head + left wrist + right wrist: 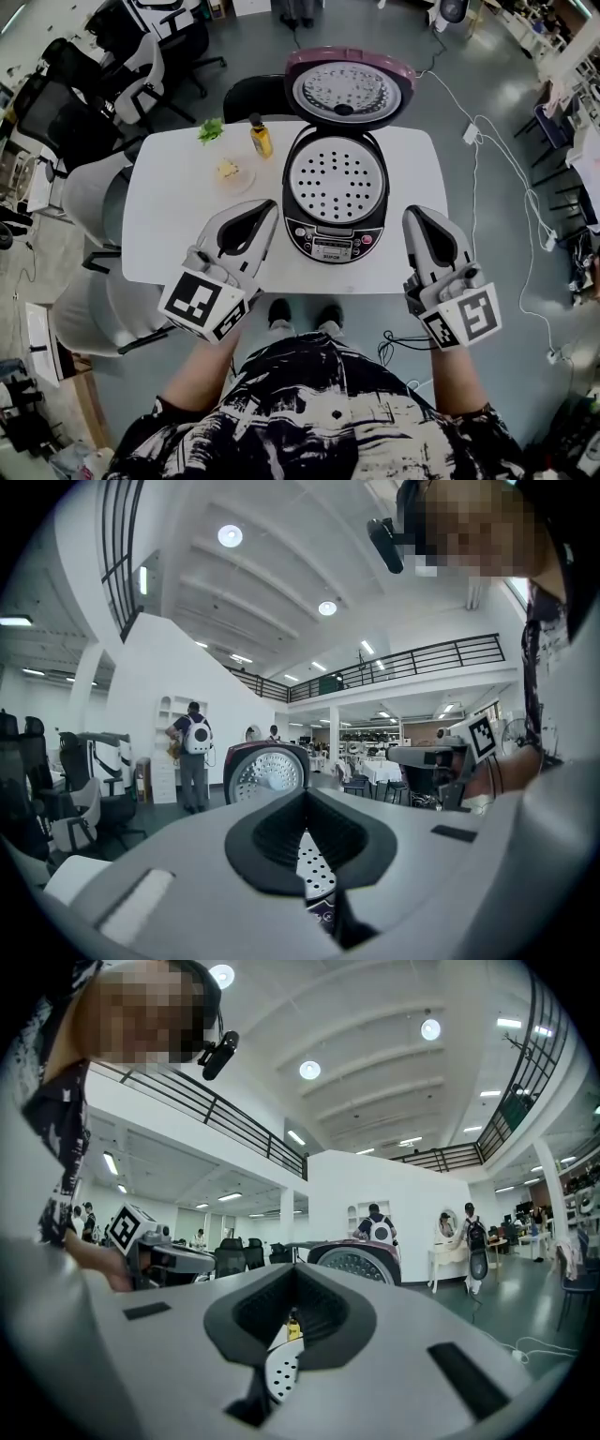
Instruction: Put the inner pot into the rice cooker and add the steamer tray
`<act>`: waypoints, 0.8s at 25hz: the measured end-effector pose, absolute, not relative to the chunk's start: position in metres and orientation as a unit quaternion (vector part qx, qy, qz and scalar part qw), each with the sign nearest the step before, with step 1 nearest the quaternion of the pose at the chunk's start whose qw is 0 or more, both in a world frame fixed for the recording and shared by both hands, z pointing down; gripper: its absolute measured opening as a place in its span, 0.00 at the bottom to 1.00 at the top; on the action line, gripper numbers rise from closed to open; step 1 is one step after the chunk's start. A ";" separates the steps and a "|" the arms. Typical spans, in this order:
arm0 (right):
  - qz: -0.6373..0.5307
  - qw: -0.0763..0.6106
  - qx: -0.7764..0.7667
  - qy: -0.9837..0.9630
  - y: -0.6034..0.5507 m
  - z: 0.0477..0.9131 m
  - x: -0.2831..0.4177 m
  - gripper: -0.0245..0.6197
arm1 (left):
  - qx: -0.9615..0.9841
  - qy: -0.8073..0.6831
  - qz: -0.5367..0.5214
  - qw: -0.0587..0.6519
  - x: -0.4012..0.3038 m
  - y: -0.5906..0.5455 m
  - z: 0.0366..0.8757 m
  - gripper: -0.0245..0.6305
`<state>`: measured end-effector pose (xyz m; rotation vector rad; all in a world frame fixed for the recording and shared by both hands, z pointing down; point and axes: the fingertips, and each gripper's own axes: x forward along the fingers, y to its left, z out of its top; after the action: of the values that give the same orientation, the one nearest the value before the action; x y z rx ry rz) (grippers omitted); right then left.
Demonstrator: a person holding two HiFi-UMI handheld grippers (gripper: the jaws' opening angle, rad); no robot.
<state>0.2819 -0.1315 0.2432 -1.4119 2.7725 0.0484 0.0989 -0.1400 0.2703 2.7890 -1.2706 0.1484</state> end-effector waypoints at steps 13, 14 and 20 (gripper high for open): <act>0.017 0.004 -0.463 0.886 -0.128 0.245 0.280 0.04 | 0.911 -0.408 0.048 0.038 0.096 -0.136 0.272 0.04; 0.017 0.003 -0.464 0.886 -0.128 0.245 0.281 0.03 | 0.911 -0.407 0.048 0.038 0.096 -0.137 0.272 0.04; 0.019 -0.002 -0.467 0.884 -0.130 0.247 0.279 0.04 | 0.912 -0.406 0.048 0.042 0.096 -0.139 0.273 0.04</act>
<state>0.2793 -0.1296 0.2473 -1.4685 2.7813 0.0597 0.0956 -0.1394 0.2732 2.7911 -1.2423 0.1454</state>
